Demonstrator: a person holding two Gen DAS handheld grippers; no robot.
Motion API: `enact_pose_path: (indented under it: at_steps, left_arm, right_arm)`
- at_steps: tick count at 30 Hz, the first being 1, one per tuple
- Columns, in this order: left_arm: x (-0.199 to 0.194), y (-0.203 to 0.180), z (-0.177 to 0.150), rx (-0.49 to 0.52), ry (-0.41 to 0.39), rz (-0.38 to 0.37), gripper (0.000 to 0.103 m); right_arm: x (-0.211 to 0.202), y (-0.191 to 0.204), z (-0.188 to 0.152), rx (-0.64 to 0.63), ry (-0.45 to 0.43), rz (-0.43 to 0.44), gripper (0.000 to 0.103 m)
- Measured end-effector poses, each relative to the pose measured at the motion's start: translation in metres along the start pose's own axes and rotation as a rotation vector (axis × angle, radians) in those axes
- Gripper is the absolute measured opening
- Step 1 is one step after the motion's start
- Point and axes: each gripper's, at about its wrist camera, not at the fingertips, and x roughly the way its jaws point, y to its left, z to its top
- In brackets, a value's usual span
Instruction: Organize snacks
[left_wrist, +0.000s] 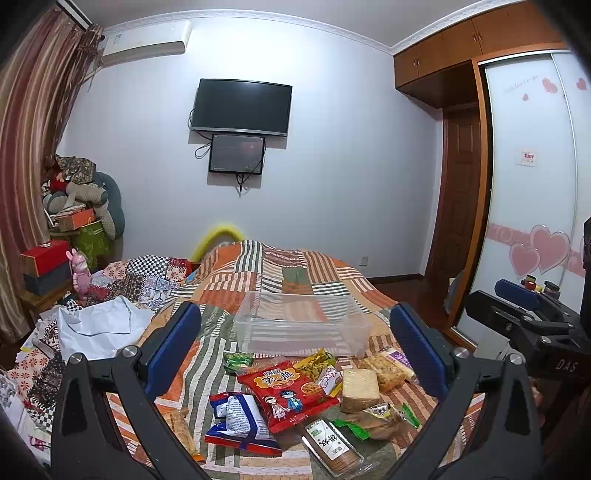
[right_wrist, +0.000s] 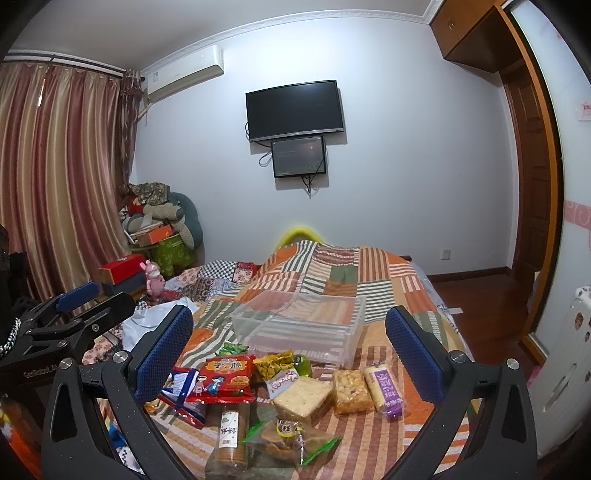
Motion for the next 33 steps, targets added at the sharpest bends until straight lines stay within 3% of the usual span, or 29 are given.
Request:
enact_pose_path:
  at_steps: [33]
  left_arm:
    - [-0.0002, 0.0009, -0.0013, -0.006, 0.000, -0.006, 0.103]
  right_arm:
    - [-0.0023, 0.0001, 0.0002, 0.005, -0.003, 0.012, 0.103]
